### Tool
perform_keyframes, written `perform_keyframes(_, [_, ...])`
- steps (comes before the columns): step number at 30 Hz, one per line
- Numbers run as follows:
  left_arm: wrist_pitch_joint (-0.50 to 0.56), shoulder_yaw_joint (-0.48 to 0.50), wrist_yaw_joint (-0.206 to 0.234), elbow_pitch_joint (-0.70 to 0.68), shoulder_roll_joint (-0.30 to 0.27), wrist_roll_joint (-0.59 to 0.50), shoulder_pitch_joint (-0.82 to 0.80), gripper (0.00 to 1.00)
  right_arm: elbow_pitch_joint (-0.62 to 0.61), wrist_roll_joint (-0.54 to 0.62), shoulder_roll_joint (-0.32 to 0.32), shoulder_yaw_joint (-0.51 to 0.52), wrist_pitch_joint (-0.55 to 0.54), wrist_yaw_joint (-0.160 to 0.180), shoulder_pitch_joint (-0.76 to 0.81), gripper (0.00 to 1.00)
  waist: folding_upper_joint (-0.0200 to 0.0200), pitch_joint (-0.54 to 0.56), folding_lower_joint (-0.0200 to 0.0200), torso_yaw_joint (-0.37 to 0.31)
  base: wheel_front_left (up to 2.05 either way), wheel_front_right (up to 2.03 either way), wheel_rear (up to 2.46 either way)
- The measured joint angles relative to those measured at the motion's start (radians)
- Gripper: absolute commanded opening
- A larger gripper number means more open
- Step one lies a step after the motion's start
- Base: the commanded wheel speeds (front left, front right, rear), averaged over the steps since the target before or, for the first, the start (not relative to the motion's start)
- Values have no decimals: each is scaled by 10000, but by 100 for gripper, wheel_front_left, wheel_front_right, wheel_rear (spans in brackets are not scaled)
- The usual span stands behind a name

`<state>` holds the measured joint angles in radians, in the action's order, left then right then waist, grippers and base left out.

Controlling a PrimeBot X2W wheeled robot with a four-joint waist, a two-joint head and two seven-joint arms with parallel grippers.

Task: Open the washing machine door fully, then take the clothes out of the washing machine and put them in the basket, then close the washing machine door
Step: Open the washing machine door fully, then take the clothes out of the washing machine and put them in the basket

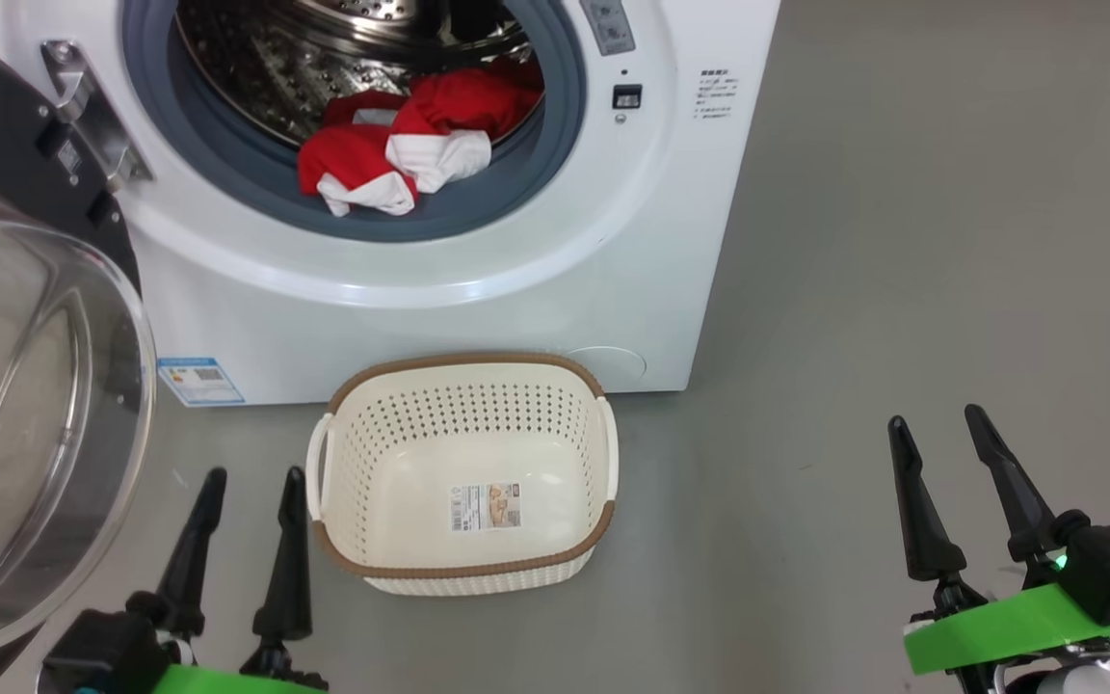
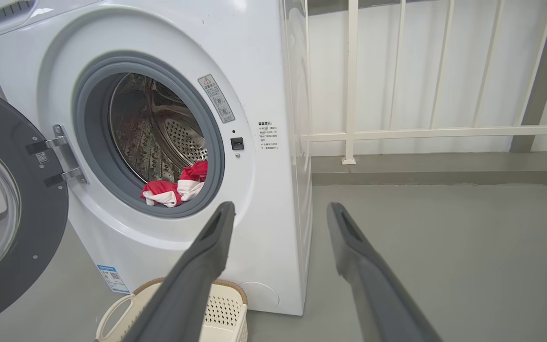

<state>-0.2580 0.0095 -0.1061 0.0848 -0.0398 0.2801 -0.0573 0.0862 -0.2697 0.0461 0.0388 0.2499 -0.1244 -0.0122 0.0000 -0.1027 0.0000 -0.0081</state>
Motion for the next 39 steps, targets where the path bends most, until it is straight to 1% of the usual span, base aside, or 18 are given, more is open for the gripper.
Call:
perform_keyframes(11, [2, -104, -13, 489, -12, -153, 613, 100, -244, 167, -46, 33, 0, 0, 736, 100, 0, 484, 0, -136, 0, 0, 0])
perform_keyframes(19, [0, -67, -15, 512, -25, -253, 1069, 100, -355, 253, -77, 67, 0, 0, 1300, 100, 0, 925, 0, -101, 0, 0, 0])
perform_keyframes(32, [2, 54, -17, 357, -29, -420, 1237, 100, -558, 334, -92, 142, 0, 0, 1562, 100, 0, 1065, 0, -8, 0, 0, 0])
perform_keyframes(34, [2, 75, -86, 349, -29, -420, 1240, 100, -558, 332, -92, 150, 0, 0, 1610, 100, 0, 1081, 0, -10, 0, 0, 0])
perform_keyframes(39, [2, 119, -86, 351, -29, -431, 1239, 100, -571, 334, -94, 134, 0, 0, 1609, 100, 0, 1070, 0, -14, 0, 0, 0])
